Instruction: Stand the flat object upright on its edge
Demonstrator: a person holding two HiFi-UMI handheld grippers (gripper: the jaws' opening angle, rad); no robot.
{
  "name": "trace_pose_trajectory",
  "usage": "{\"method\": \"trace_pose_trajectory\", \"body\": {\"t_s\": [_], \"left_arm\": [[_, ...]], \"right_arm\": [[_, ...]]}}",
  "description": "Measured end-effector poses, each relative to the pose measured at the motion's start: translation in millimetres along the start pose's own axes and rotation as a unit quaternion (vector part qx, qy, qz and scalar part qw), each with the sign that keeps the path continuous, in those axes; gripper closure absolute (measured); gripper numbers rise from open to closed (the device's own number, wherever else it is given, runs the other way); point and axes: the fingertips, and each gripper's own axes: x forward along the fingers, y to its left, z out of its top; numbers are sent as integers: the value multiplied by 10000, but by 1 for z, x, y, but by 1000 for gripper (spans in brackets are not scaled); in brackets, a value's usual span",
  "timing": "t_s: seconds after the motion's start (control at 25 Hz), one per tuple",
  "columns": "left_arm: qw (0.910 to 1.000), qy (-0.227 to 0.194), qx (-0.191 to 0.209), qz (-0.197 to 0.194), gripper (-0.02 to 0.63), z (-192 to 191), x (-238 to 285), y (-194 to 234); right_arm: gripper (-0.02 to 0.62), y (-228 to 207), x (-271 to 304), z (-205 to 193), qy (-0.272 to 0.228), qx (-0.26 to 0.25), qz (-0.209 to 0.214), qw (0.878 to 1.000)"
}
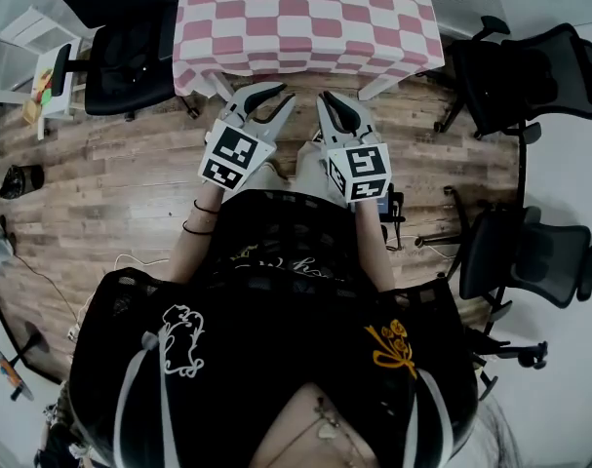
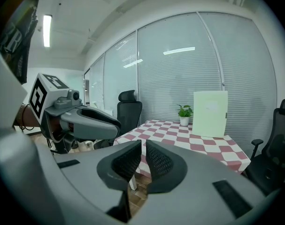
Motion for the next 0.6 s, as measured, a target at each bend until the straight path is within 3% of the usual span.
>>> {"method": "trace_pose_trajectory", "body": {"t_s": [0.6], "left_arm": [[10000, 64, -2, 52, 520, -5, -1, -5]], "right_arm": [[560, 3, -6, -5, 23, -32, 75, 10000]]}}
